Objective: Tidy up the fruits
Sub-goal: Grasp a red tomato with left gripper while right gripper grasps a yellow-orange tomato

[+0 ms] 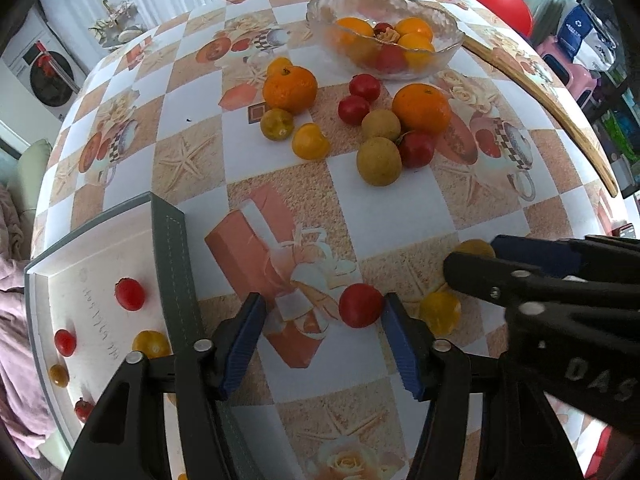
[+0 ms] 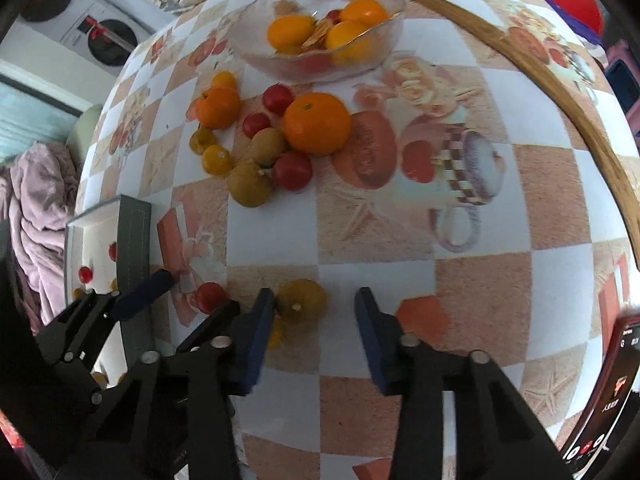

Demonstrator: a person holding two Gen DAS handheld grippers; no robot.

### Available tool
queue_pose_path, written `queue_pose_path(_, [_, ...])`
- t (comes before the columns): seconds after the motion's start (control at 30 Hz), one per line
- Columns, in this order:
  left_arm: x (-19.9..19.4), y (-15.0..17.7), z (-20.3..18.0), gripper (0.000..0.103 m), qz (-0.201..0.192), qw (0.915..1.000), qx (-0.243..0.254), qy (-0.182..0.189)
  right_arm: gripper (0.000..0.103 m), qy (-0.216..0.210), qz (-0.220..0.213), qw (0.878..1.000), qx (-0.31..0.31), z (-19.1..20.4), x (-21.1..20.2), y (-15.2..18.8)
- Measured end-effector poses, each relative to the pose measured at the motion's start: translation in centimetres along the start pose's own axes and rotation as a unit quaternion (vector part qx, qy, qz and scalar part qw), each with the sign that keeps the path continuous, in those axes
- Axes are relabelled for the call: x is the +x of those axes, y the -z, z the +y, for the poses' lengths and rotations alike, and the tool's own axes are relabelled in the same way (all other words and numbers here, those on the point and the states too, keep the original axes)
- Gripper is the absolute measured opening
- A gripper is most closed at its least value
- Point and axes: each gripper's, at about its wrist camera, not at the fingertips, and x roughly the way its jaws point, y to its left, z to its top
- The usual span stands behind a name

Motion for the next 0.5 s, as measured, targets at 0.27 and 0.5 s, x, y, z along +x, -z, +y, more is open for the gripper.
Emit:
queue_pose_path(0.27, [0.1,-0.4,0.0,0.040,-0.001,1.0000,0.004,0.008,0.029,-0.005,-0.005,1.000,0.020,-1.3,-1.0,0.7])
queue_pose_path(0.5, [0.0,-0.7,-0.1,0.021,0.005,0.9997,0.011,0.023,0.029,0.000,-0.010,1.000,0.025,-2.0,-2.9,2.4])
